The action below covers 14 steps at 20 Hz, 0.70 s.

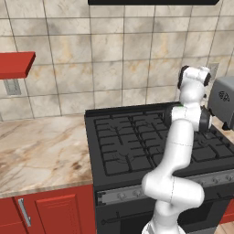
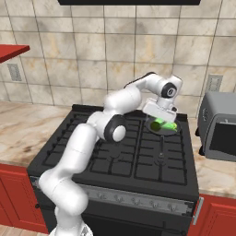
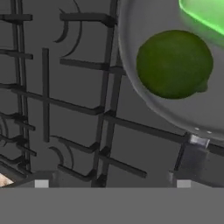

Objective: Put the corn and lime in the pan. Then turn on the rear right burner and set the heat to medium.

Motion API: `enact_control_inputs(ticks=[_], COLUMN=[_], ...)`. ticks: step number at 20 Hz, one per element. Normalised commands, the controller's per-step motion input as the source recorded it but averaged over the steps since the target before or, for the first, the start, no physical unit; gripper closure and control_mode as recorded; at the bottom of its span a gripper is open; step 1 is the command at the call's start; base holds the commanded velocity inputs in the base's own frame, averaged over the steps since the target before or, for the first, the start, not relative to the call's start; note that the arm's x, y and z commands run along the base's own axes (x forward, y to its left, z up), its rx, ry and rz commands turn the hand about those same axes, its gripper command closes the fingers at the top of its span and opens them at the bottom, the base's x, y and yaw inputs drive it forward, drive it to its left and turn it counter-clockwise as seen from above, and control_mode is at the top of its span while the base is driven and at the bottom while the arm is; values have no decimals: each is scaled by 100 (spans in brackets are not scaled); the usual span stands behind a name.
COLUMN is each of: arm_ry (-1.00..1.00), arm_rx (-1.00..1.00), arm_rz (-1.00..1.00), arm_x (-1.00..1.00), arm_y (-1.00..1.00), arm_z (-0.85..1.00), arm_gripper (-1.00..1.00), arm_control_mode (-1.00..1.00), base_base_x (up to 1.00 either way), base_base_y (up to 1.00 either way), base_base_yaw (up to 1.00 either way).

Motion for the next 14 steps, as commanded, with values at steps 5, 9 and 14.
enact_control_inputs(ticks=[5, 9, 14], arm_ry=[-4, -8, -8], arm_rx=[-9, -7, -6], arm_rz=[1, 1, 0], arm_x=[-100, -100, -100], arm_y=[50, 27, 12], arm_z=[-9, 25, 39], arm_gripper=[-100, -100, -100], arm_control_mode=[-100, -100, -100], base_base_x=[0, 0, 0], base_base_y=[0, 0, 0], base_base_yaw=[0, 0, 0])
